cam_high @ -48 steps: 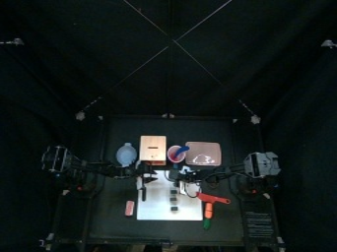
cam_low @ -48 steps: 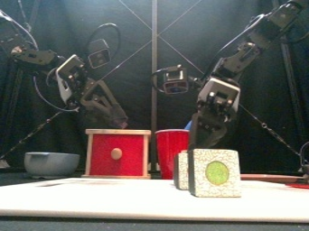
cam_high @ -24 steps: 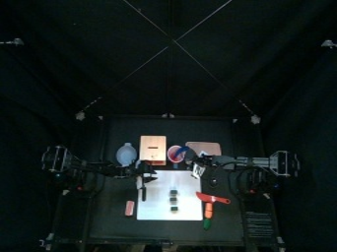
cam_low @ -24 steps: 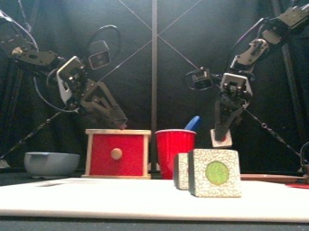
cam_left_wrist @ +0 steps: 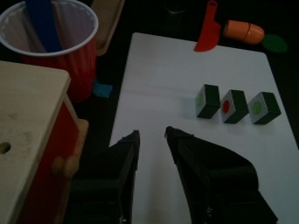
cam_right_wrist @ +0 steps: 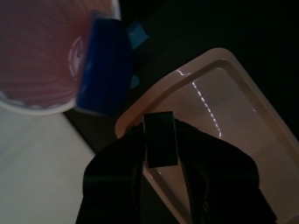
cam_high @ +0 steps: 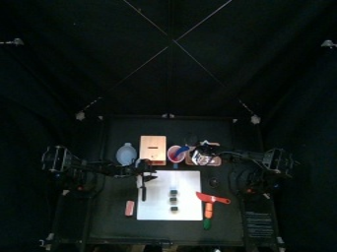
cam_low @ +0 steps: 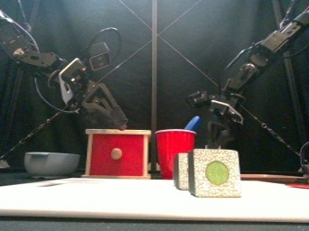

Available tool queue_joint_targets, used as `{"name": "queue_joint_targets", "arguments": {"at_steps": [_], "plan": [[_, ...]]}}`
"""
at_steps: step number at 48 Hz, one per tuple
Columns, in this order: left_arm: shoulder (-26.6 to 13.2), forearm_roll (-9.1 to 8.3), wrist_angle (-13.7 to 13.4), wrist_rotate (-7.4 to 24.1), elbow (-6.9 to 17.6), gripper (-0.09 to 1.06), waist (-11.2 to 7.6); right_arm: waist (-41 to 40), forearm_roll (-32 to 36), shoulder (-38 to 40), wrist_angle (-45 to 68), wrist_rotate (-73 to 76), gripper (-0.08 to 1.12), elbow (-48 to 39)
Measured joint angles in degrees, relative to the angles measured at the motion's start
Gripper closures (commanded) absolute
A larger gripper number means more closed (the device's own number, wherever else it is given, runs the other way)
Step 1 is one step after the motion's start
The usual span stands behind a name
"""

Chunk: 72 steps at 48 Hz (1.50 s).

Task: Place sushi on board then cut the sushi with the knife then place the pieces on the plate
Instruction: Place the 4 sushi pieces on the plate

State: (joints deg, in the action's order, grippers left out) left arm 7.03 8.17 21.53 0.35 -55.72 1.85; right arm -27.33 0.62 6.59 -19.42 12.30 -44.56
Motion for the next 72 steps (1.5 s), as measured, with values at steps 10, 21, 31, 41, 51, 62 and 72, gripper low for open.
{"name": "queue_joint_targets", "arguments": {"at_steps": [10, 21, 31, 41, 51, 62, 72], "plan": [[0.0, 0.09, 0.0, 0.0, 0.0, 0.25, 0.00, -1.1, 0.2, -4.1, 0.6, 0.0, 0.27, -0.3], [-0.1, 0.00, -0.1, 0.0, 0.0, 0.25, 0.09, -2.0, 1.2, -4.7, 0.5, 0.0, 0.23, -0.3], [-0.1, 0.00, -0.1, 0.0, 0.0, 0.25, 0.09, -2.1, 2.0, 0.2, -2.2, -0.1, 0.23, -0.1], [0.0, 0.00, -0.1, 0.0, 0.0, 0.25, 0.09, 1.4, 1.9, 6.5, -4.7, 0.0, 0.23, 0.6], [0.0, -0.09, -0.1, 0.0, 0.0, 0.25, 0.00, 14.1, 0.7, 7.9, -4.9, -0.1, 0.23, 1.8], [0.0, -0.18, -0.1, 0.0, 0.0, 0.25, -0.09, 27.2, 0.4, 5.4, -3.1, -0.1, 0.24, 3.3], [0.0, -0.18, -0.1, -0.1, 0.0, 0.25, -0.09, 32.3, -0.2, 0.9, 1.7, 0.2, 0.24, 5.3]]}}
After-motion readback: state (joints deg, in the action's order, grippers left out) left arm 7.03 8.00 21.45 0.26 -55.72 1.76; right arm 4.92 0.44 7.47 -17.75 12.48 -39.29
